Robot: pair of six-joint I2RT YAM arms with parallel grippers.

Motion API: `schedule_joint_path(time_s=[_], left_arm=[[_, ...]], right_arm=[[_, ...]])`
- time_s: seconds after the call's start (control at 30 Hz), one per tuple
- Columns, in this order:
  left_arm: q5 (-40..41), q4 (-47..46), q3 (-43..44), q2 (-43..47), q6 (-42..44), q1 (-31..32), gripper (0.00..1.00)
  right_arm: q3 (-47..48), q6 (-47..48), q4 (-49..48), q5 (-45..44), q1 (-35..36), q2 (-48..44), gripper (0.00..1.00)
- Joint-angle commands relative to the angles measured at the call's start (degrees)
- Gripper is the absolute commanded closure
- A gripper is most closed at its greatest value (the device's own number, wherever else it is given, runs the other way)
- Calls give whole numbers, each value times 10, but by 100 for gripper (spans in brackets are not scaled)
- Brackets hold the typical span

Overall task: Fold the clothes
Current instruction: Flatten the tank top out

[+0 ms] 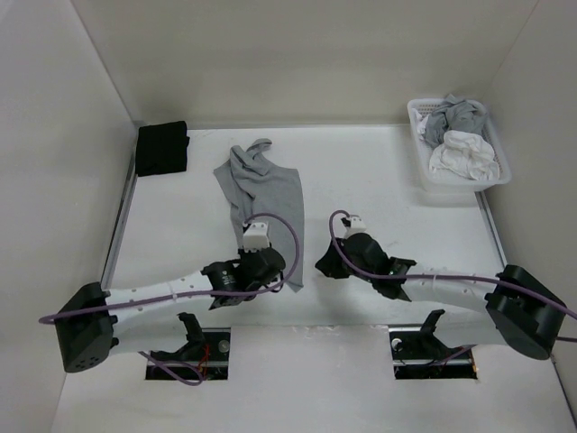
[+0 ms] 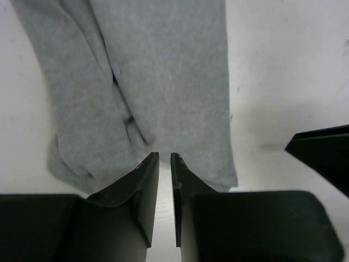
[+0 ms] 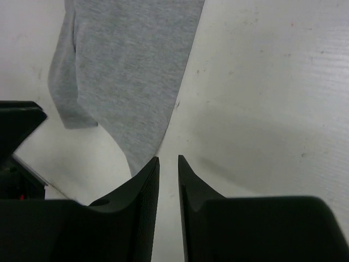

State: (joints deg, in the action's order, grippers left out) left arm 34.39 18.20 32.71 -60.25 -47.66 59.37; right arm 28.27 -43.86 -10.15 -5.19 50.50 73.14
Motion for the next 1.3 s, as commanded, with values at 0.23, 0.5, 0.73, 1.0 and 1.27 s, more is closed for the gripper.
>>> schedule_joint_path(time_s=[0.23, 0.5, 0.73, 1.0, 1.27], left_arm=[[123, 69, 10, -119, -86, 65, 69], [97, 36, 6, -144, -79, 62, 72], [93, 36, 4, -138, -89, 74, 73], [92, 15, -8, -172, -87, 61, 72], [52, -30, -41, -166, -86, 40, 83]], right_arm=[[-41, -29, -81, -51, 35, -49, 73], [-60, -38, -112, -47, 38, -40, 73], [-55, -40, -139, -42, 41, -6, 72], [-45, -44, -145, -41, 54, 9, 72], [-37, -44, -145, -42, 59, 16, 69]])
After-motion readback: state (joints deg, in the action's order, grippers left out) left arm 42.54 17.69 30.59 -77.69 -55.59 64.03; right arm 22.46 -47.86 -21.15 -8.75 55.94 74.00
